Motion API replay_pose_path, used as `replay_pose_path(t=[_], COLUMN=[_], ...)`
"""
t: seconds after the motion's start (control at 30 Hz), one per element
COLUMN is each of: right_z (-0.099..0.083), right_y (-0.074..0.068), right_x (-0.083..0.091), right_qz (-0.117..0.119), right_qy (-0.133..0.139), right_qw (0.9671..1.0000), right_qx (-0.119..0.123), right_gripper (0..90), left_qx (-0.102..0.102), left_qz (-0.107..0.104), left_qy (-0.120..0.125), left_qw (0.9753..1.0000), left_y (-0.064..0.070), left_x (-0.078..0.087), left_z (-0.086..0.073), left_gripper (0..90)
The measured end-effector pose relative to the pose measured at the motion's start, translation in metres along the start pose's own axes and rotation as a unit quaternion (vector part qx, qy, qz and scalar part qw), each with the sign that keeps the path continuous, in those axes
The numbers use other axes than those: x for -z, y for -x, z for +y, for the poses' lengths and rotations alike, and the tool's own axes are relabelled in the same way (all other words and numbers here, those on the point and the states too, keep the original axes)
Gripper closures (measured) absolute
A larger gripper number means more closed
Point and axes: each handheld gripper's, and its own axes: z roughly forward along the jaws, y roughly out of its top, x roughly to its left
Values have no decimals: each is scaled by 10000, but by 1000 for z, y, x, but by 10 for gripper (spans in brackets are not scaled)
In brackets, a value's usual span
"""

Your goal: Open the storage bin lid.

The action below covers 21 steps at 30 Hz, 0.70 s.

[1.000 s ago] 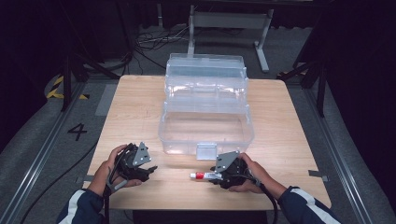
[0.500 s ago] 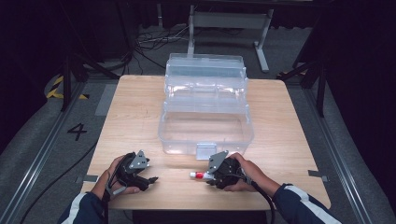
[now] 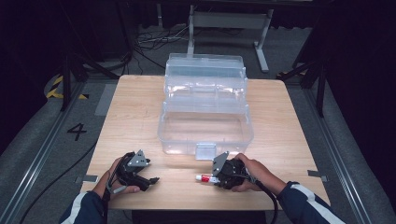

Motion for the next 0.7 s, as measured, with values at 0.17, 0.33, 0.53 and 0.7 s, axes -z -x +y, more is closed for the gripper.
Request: replay_pose_path(t=[0.17, 0.33, 0.53, 0.7], right_z=[2, 9, 17, 20], right_y=[-2, -1, 0, 2], right_x=[0, -2, -6, -8], right_qz=[81, 64, 91, 222], right_qy=[-262, -387, -390, -332], right_qw=[9996, 9991, 9991, 9991], right_qx=[77, 142, 164, 158], right_gripper=[647, 622, 602, 658], left_qx=[-16, -14, -11, -104], left_qz=[9, 15, -23, -103], left_qy=[48, 63, 111, 253], left_qw=[10000, 10000, 9999, 9996], left_y=[0, 0, 1, 1], left_x=[-1, -1, -2, -5], left_z=[-1, -1, -1, -2], left_gripper=[205, 204, 198, 182])
